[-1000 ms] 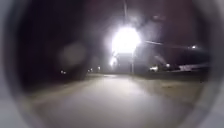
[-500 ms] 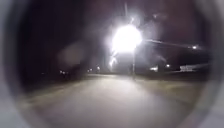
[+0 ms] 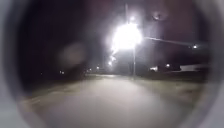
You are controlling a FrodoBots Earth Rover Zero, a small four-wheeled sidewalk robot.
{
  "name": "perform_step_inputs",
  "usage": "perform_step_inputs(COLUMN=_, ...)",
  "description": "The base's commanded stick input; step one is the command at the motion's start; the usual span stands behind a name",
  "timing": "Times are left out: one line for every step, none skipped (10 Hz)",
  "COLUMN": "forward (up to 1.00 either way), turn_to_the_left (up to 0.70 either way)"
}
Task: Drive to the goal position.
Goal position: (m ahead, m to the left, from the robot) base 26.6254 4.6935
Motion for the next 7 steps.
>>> perform_step_inputs(forward=1.00, turn_to_the_left=0.00)
perform_step_inputs(forward=1.00, turn_to_the_left=0.00)
perform_step_inputs(forward=1.00, turn_to_the_left=0.00)
perform_step_inputs(forward=1.00, turn_to_the_left=0.00)
perform_step_inputs(forward=1.00, turn_to_the_left=0.00)
perform_step_inputs(forward=1.00, turn_to_the_left=0.00)
perform_step_inputs(forward=1.00, turn_to_the_left=0.00)
